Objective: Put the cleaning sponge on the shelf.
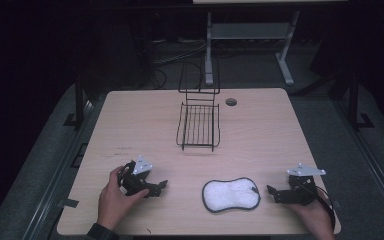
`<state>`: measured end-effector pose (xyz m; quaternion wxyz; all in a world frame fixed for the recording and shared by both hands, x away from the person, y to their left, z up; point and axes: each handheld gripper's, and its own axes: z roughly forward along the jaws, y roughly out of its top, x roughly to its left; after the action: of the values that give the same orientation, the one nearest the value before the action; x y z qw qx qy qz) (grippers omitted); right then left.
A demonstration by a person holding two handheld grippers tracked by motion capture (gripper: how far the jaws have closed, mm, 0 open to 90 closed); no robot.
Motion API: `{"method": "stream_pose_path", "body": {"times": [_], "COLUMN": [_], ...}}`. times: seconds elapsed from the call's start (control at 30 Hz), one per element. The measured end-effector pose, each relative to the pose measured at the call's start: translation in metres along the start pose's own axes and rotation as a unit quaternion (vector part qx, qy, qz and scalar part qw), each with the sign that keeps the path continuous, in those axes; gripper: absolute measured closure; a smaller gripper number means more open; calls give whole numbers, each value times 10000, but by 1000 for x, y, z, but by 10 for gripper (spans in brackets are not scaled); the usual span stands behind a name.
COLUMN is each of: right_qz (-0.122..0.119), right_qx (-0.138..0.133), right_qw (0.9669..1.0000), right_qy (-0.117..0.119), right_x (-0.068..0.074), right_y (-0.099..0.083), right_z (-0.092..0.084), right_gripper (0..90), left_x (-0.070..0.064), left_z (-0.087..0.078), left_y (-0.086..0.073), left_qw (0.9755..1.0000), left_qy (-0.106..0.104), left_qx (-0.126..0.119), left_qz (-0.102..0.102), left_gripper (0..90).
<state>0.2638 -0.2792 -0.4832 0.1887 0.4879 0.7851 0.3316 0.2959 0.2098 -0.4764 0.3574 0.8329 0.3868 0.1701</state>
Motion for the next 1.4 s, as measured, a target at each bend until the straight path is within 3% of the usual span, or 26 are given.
{"method": "stream_pose_path", "body": {"times": [0.27, 0.33, 0.4, 0.5, 0.63, 0.7, 0.73, 0.9, 0.93, 0.97, 1.1, 1.4], "right_qz": [-1, 59, 200, 223, 218, 132, 132, -47, -92, -92, -196, -500], "right_qx": [11, 15, 27, -10, -114, -221, -221, -331, -374, -374, -463, -407], "right_qw": [10000, 9999, 9997, 9996, 9992, 9984, 9984, 9958, 9946, 9946, 9916, 9834], "right_qy": [60, 124, 140, 173, 310, 499, 499, 850, 964, 964, 1192, 1699], "right_x": [-1, -3, -5, -5, -2, 2, 2, 8, 11, 11, 19, 41], "right_y": [-1, 0, 0, 1, 3, 6, 6, 12, 15, 15, 20, 27], "right_z": [-3, -7, -9, -13, -18, -22, -22, -27, -29, -29, -32, -31], "right_gripper": [79, 150, 150, 168, 261, 406, 406, 651, 745, 745, 896, 899], "left_x": [0, 0, 0, 0, 0, 0, 0, 0, 0, 0, 0, 0], "left_z": [0, 0, 0, 0, 0, 0, 0, 0, 0, 0, 0, 0], "left_y": [0, 0, 0, 0, 0, 0, 0, 0, 0, 0, 0, 0], "left_qw": [10000, 10000, 10000, 10000, 10000, 10000, 10000, 10000, 10000, 10000, 10000, 10000], "left_qy": [-3, -1, -1, -2, -1, -2, -2, 0, -1, -1, 0, -1], "left_qx": [2, 2, 0, 1, 3, 0, 0, 3, -2, 1, 0, 2], "left_qz": [2, 2, -1, -3, 1, -3, -3, 1, -4, -1, -2, 0], "left_gripper": [123, 123, 123, 124, 124, 123, 123, 124, 124, 124, 123, 123]}}
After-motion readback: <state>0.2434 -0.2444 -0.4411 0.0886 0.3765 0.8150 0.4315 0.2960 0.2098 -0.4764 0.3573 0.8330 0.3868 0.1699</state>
